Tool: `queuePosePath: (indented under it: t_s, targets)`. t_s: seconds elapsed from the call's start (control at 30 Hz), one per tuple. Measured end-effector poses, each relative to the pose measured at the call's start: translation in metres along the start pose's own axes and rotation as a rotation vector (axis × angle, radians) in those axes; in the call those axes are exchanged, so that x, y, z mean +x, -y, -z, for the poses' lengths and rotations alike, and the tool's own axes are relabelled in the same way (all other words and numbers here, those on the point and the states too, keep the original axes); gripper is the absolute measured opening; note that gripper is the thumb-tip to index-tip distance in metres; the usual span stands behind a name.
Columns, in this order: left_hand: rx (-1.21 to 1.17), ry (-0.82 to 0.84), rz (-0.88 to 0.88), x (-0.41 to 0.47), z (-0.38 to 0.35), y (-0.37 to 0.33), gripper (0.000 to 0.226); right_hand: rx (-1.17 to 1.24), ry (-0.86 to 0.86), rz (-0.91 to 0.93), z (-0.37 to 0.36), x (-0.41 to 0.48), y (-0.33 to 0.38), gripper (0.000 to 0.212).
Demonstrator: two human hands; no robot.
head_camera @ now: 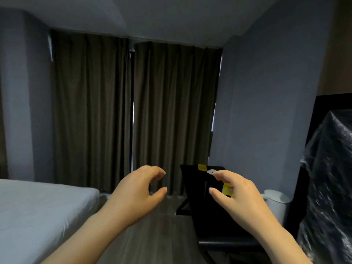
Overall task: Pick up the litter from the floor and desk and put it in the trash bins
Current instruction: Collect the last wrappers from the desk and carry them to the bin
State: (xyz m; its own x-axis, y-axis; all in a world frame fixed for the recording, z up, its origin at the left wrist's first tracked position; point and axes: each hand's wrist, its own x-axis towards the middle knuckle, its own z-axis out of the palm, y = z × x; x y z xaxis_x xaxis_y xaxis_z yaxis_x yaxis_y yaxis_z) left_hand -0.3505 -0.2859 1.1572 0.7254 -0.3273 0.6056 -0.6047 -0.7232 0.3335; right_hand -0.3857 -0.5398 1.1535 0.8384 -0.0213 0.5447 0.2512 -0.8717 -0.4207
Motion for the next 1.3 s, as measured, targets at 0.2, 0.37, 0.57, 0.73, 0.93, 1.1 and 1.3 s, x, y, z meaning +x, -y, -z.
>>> queuePosePath:
  t_s: [0.2,0.37,0.57,0.73,0.93,1.1,1.3]
  targets:
    - [0.030,0.040,-0.015,0.079,-0.058,0.051,0.041,0.042,-0.008,-0.023,-0.054,0.081,-0.051,0.044]
    - [0.059,0.067,-0.033,0.159,-0.097,0.078,0.041,0.080,0.015,-0.051,-0.087,0.154,-0.091,0.045]
    - [0.032,0.108,-0.021,0.231,-0.151,0.117,0.041,0.084,0.056,-0.105,-0.121,0.222,-0.134,0.047]
    - [-0.008,0.134,-0.021,0.286,-0.196,0.161,0.039,0.073,0.094,-0.167,-0.152,0.274,-0.169,0.047]
    - [-0.056,0.156,-0.054,0.361,-0.248,0.233,0.038,0.017,0.074,-0.222,-0.213,0.352,-0.204,0.046]
    - [-0.127,0.175,-0.094,0.435,-0.280,0.302,0.039,-0.019,0.051,-0.301,-0.260,0.428,-0.222,0.047]
    - [-0.177,0.233,-0.130,0.508,-0.325,0.369,0.038,-0.074,0.015,-0.390,-0.311,0.499,-0.251,0.043]
